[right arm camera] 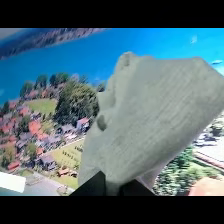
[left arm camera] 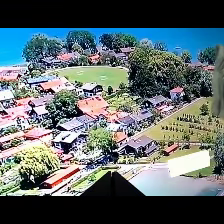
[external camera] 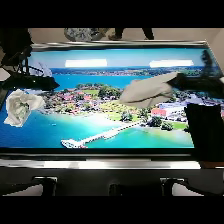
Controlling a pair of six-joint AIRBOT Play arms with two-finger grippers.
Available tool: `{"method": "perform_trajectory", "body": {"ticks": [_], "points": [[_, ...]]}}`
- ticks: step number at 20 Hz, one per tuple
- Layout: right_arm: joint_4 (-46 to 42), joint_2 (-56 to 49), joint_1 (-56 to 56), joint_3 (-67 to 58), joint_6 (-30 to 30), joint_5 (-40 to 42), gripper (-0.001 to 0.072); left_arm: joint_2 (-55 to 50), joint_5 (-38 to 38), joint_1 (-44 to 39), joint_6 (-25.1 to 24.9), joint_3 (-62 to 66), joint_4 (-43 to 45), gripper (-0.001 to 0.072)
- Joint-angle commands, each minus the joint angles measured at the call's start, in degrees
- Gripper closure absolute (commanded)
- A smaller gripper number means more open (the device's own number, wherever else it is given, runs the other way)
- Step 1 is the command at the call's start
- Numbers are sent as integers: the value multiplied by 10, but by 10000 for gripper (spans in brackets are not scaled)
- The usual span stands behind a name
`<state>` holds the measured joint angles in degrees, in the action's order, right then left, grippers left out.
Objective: Fold the shirts.
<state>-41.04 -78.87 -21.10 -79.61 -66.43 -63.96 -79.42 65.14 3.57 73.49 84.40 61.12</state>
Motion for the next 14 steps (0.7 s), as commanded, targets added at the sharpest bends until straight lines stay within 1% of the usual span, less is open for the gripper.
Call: {"method": "perform_trajectory", "body": {"ticks": [1,5,8,11,14], "points": [[-34,49,-125,-45,-27,-51,673,0,1,0,0,-10,0,670],[-34,55,-235,-80,-38,-97,673,0,0,0,0,-10,0,670],[-34,55,-296,-80,-46,-113,673,0,1,0,-1,-10,0,671],[-34,56,-351,-80,-46,-150,672,0,1,0,0,-10,0,670],[-65,73,-409,-80,-45,-181,672,0,4,0,0,-10,0,670]]}}
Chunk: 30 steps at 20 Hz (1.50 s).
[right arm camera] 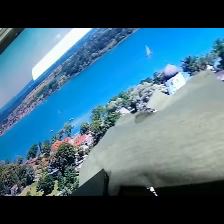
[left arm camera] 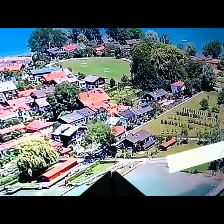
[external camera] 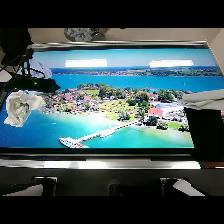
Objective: Fold the shirts.
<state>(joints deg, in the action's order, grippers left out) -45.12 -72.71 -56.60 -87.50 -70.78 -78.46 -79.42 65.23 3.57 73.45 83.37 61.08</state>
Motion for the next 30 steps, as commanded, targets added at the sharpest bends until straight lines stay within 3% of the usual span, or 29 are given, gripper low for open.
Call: {"method": "perform_trajectory", "body": {"ticks": [1,6,9,14,15,16,17,22,23,26,27,28,29,30], "points": [[-47,21,-74,-2,-2,-41,672,0,6,0,0,0,0,670],[-215,36,-125,4,-4,-133,671,0,10,0,0,0,0,670],[-302,37,-125,73,26,-183,671,0,10,0,0,0,0,670],[-373,69,-125,250,24,-123,669,0,11,0,0,0,0,670],[-386,69,-125,264,23,-114,618,0,10,0,0,0,0,670],[-398,68,-125,266,26,-105,291,0,10,0,0,0,0,670],[-402,70,-125,259,54,-91,12,0,11,0,0,0,0,670],[-374,85,-81,35,177,51,32,0,34,-4,9,90,26,672],[-367,85,-37,-19,189,89,33,0,29,-16,39,126,92,673],[-361,85,161,-83,183,170,33,0,23,-83,181,195,395,671],[-361,81,243,-83,162,162,35,0,33,-98,207,195,427,669],[-367,69,320,-81,137,136,36,-1,59,-106,216,187,418,615],[-380,51,391,-73,110,101,36,-1,93,-111,226,169,407,422],[-391,26,457,-57,92,58,36,-1,137,-115,240,138,397,118]]}}
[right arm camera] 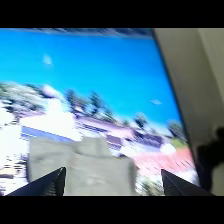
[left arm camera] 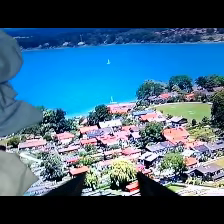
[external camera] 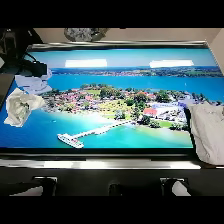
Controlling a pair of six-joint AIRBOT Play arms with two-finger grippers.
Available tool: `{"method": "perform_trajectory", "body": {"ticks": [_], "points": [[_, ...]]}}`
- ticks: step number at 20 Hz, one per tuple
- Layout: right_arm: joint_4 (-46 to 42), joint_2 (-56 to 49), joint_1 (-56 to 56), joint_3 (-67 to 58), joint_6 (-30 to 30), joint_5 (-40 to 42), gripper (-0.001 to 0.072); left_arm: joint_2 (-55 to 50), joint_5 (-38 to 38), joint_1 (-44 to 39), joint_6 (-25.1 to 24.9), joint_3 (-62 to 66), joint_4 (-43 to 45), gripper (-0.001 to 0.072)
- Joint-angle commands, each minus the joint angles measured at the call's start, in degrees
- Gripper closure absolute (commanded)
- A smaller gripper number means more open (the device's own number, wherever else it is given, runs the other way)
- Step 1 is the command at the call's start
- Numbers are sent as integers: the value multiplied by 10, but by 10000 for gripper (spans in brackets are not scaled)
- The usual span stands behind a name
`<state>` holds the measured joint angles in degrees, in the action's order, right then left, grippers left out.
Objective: Fold the shirts.
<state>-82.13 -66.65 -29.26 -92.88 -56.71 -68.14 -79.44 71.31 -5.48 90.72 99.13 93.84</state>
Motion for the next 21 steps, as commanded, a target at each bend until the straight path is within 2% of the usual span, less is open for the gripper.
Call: {"method": "perform_trajectory", "body": {"ticks": [1,3,6,7,21], "points": [[-20,-62,231,15,-61,-89,35,1,114,-27,68,-61,64,19],[-8,-112,298,73,-65,-155,53,31,121,-30,69,-179,53,20],[-37,-134,347,135,-66,-147,43,111,53,-29,69,-308,38,22],[-43,-135,352,138,-71,-143,24,123,45,-29,69,-316,38,37],[-43,-135,352,138,-70,-144,28,124,51,-30,69,-311,38,36]]}}
